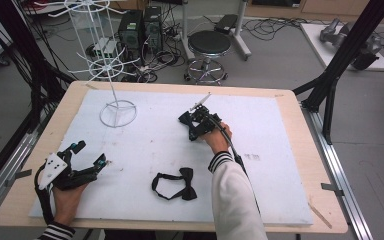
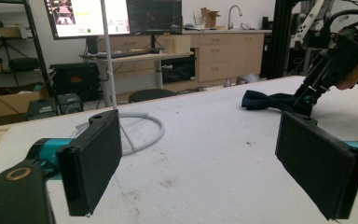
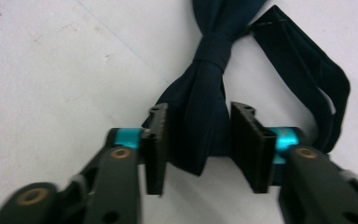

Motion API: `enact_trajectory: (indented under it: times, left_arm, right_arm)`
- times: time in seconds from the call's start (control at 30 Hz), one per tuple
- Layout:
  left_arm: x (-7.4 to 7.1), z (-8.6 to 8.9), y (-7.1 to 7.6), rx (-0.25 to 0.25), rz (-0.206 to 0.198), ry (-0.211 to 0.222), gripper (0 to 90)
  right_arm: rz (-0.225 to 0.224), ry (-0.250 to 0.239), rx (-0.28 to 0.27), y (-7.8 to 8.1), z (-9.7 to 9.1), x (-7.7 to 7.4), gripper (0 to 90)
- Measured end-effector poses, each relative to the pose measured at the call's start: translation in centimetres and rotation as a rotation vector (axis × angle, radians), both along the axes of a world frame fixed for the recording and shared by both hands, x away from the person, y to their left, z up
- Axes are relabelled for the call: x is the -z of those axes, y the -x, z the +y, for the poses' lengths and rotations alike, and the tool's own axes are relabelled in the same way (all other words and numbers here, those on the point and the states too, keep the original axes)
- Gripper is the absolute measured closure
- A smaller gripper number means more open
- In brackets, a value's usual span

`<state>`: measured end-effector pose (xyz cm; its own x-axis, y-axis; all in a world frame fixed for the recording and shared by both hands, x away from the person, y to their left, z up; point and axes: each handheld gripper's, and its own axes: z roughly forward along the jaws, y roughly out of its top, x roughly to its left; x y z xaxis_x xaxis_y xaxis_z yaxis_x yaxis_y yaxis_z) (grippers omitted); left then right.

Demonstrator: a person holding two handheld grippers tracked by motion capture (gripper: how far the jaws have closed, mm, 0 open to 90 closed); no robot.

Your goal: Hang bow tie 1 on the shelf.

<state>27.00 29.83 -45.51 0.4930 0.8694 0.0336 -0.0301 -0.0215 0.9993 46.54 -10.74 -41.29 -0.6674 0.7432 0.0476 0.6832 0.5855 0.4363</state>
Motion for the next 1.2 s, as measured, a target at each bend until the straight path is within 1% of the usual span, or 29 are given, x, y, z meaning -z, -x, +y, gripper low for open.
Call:
enact_trajectory:
  times: [0.1,0.13,0.3,0.43,0.47,0.5,0.67,0.8,0.9,0.93,0.97,1.0,1.07,1.1,1.13,1.17,1.2]
  left_arm:
    - [0.0,0.0,0.0,0.0,0.0,0.0,15.0]
    - [0.0,0.0,0.0,0.001,0.0,0.002,15.0]
    - [0.0,0.0,0.0,0.0,0.0,0.002,15.0]
    - [0.0,0.0,0.0,-0.001,0.0,-0.001,15.0]
    - [0.0,0.0,0.0,-0.001,0.0,-0.001,15.0]
    - [0.0,0.0,0.0,-0.001,0.0,-0.002,15.0]
    - [0.0,0.0,0.0,0.001,-0.002,-0.005,14.8]
    - [0.0,0.0,0.0,0.0,0.001,0.0,14.8]
    - [0.0,0.0,0.0,0.0,-0.001,0.002,14.8]
    - [0.0,0.0,0.0,0.002,-0.002,0.002,14.8]
    - [0.0,0.0,0.0,0.005,0.0,0.002,14.7]
    - [0.0,0.0,0.0,0.005,0.0,0.002,14.7]
    - [-0.1,0.0,-0.1,0.01,0.014,0.001,14.6]
    - [-0.1,0.0,-0.2,0.014,0.022,-0.006,14.6]
    - [-0.1,0.0,-0.2,0.014,0.022,-0.006,14.6]
    - [-0.2,0.0,-0.2,0.021,0.03,-0.018,14.6]
    - [-0.4,0.1,-0.3,0.031,0.037,-0.034,14.6]
  right_arm:
    - [0.003,-0.009,0.003,0.1,0.0,0.1,75.3]
    - [0.002,-0.01,-0.006,0.0,0.0,0.1,76.4]
    - [-0.004,-0.01,-0.019,0.1,0.1,0.1,80.0]
    - [-0.003,-0.012,-0.025,0.2,0.1,0.0,80.2]
    - [-0.007,-0.006,-0.034,0.2,0.1,0.0,80.3]
    - [-0.009,-0.005,-0.03,0.2,0.1,0.0,80.5]
    - [-0.018,-0.012,-0.05,0.4,0.0,-0.3,80.9]
    - [-0.018,-0.013,-0.061,0.7,-0.2,-0.6,81.0]
    - [-0.026,-0.033,-0.064,0.8,-0.5,-0.9,80.9]
    - [-0.026,-0.033,-0.064,0.8,-0.5,-0.9,80.9]
    - [-0.04,-0.048,-0.077,0.9,-0.5,-1.2,80.9]
    - [-0.041,-0.051,-0.078,1.0,-0.5,-1.4,80.9]
    - [-0.052,-0.06,-0.091,1.1,-0.6,-1.6,80.9]
    - [-0.057,-0.066,-0.092,1.2,-0.6,-1.8,80.9]
    - [-0.058,-0.07,-0.099,1.3,-0.6,-2.0,80.9]
    - [-0.058,-0.07,-0.099,1.3,-0.6,-2.0,80.9]
    - [-0.069,-0.085,-0.11,1.5,-0.7,-2.3,80.9]
